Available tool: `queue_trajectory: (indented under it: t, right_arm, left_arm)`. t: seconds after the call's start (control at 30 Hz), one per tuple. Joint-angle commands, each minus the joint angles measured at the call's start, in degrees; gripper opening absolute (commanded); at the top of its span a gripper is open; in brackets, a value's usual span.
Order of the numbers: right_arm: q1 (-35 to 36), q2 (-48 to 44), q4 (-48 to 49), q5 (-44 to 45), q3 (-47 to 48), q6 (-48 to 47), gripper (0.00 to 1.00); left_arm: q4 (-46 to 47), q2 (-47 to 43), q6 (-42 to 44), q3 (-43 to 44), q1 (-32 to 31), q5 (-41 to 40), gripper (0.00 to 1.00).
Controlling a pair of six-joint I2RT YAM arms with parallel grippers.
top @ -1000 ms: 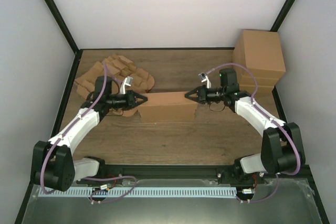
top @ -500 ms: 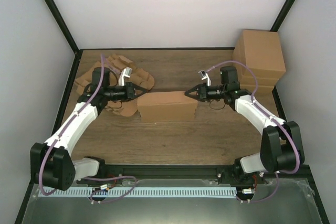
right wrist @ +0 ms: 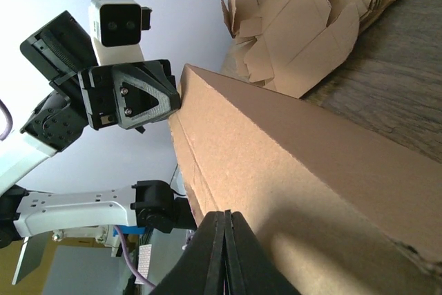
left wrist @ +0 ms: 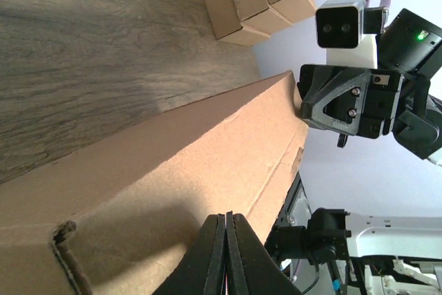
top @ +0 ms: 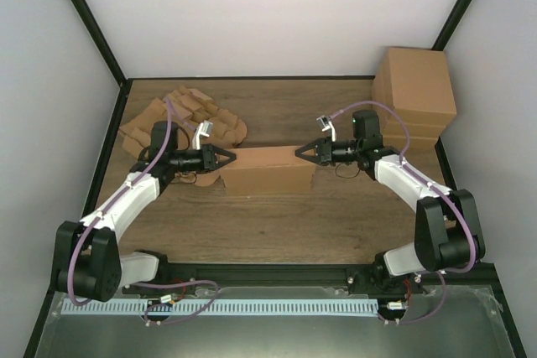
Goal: Fold the paper box
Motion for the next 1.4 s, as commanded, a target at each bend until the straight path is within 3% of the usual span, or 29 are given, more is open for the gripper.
queue_trajectory:
  t: [0.0,0.17,0.33,0.43,0.47,0.5,0.6,0.63,0.67,0.9,1.07,1.2,1.37]
  right_arm:
    - [-0.1,0.8,-6.5,6.1,-0.4,-3.9,0.01]
    - [0.0,-1.9,-13.8,8.2,-0.4,-6.5,0.01]
    - [0.2,-10.1,-19.6,10.2,-7.8,-7.3,0.01]
    - [0.2,-15.7,-22.9,10.1,-11.9,-7.4,0.09]
    - [0.2,-17.5,-24.2,10.2,-12.3,-7.5,0.14]
    - [0.2,-19.0,-25.5,10.5,-12.3,-7.7,0.2]
    - [0.2,-22.4,-27.5,11.9,-11.4,-7.1,0.25]
    - [0.2,-22.8,-27.2,12.1,-11.4,-6.7,0.25]
    - [0.2,-22.7,-26.9,11.9,-11.4,-6.5,0.24]
    - [0.1,-19.9,-24.3,10.4,-12.8,-6.7,0.22]
    - [0.2,-18.6,-23.9,10.0,-11.8,-7.5,0.24]
    - [0.2,-16.7,-26.0,15.0,-8.8,-11.0,0.45]
    - [0.1,-14.1,-24.3,25.4,-6.0,-11.3,0.8]
  left_arm:
    - [-8.8,0.9,3.4,-1.6,-0.5,-4.0,0.04]
    - [-16.9,-1.8,5.1,-1.4,-1.1,-4.2,0.04]
    - [-22.4,-12.1,1.1,-6.1,-3.1,-5.9,0.04]
    - [-24.3,-19.9,-3.0,-7.8,-3.8,-5.6,0.08]
    - [-25.1,-21.8,-4.1,-7.6,-3.8,-6.0,0.18]
    - [-25.7,-23.3,-5.1,-6.6,-3.8,-6.8,0.33]
    - [-27.1,-27.0,-8.2,-4.1,-3.8,-11.3,0.87]
    - [-27.3,-27.3,-10.7,-3.9,-3.8,-12.9,0.97]
    - [-27.6,-28.2,-12.7,-4.1,-3.8,-14.5,1.0]
    - [-24.0,-30.0,-28.6,-9.9,-3.7,-19.1,1.0]
    - [-11.0,-31.7,-42.5,-18.7,-3.7,-16.9,1.0]
    - [-13.6,-31.8,-38.0,-18.3,-3.7,-22.5,1.0]
    - [-6.7,-28.8,-26.9,-21.7,-3.8,-19.7,1.0]
